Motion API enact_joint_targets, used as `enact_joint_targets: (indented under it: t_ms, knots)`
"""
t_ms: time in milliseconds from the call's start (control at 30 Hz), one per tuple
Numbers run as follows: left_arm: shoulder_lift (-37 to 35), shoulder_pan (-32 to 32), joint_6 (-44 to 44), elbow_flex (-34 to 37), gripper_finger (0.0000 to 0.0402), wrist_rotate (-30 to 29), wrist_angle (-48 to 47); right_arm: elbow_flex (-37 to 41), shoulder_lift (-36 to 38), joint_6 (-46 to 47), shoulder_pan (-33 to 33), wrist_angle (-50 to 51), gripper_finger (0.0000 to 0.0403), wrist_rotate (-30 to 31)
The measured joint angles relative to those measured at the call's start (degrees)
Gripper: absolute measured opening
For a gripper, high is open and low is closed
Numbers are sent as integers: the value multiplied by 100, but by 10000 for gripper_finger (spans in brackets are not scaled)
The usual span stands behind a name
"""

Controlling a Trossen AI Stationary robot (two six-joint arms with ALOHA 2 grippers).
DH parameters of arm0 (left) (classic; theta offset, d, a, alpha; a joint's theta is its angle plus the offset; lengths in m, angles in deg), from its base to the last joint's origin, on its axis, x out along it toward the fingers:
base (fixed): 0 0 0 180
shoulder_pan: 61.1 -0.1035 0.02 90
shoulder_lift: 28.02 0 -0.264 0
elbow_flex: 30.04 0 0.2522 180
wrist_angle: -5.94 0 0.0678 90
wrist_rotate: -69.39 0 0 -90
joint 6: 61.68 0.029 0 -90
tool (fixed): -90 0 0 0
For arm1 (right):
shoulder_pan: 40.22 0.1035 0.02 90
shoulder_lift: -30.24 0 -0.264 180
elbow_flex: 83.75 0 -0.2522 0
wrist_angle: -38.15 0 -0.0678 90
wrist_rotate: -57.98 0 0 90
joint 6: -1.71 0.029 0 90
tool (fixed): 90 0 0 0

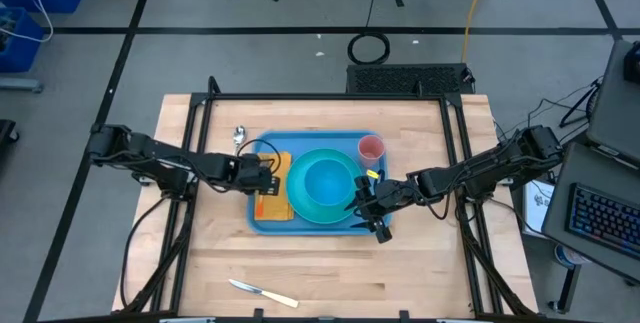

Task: Set up tray
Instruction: Put the orange spoon on the yellow napkin

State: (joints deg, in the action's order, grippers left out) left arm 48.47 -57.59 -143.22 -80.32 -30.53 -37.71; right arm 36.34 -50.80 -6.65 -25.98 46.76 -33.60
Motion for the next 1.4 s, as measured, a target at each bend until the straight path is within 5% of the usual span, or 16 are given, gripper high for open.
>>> enact_joint_targets:
  t_ms: [633,1033,1400]
  knots:
    - [-1308,-397,519,0,127,-538,-1408,-2,0,2,-2,-17,216,0]
    - [-1366,-881,833,0,127,-1065,-1870,-2,0,11,0,-17,216,0]
    - [-1362,-1952,1546,0,127,-1097,-2050,-2,0,11,0,-17,216,0]
